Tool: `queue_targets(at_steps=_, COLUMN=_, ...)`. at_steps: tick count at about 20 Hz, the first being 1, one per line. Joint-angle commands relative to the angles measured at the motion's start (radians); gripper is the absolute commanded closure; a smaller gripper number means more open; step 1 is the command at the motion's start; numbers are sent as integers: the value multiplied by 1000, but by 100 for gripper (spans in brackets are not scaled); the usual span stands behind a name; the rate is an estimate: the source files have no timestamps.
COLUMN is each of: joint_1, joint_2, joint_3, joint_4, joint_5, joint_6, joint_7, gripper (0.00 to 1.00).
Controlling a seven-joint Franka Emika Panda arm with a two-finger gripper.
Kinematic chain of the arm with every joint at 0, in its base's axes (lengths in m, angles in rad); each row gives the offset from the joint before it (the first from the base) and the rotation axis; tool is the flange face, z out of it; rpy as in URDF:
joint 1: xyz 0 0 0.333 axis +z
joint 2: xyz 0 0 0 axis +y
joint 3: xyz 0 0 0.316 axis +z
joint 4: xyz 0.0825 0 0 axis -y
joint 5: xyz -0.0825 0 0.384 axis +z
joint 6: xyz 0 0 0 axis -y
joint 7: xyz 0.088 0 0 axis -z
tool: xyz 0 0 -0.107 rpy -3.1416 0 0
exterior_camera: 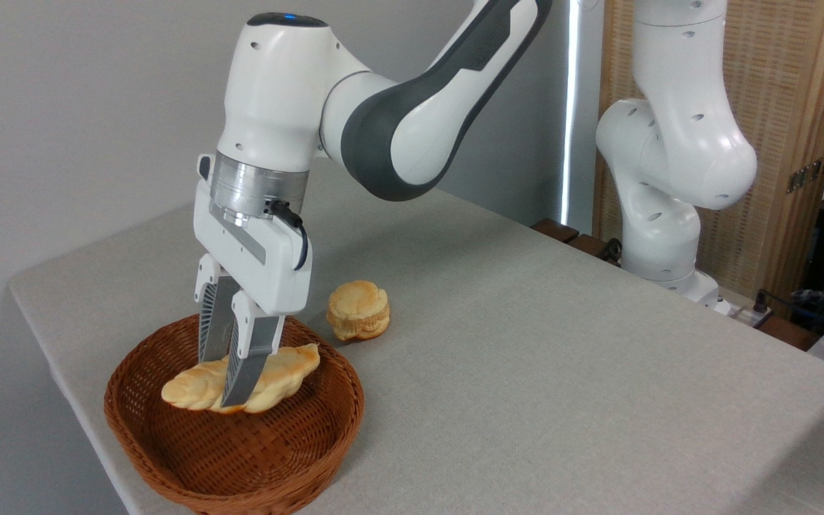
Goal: Put bread into the basket
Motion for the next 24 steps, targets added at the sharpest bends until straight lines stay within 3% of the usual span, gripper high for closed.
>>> queue_targets(at_steps=1, joint_1=-6, joint_2=9, joint_3=11, joint_4=12, joint_5=-3, joint_6=15, joint_7=11, gripper=0)
queue_targets(at_steps=19, joint_1=-6, joint_2=6, joint_3=11, joint_4=48, joint_5=-5, joint_6=4, joint_7=2, gripper=0)
queue_targets(at_steps=24, joint_1=-9, joint_2=-24, joint_3=3, joint_4=67, joint_5=-5, joint_6=-156, joint_7=-1, gripper=0)
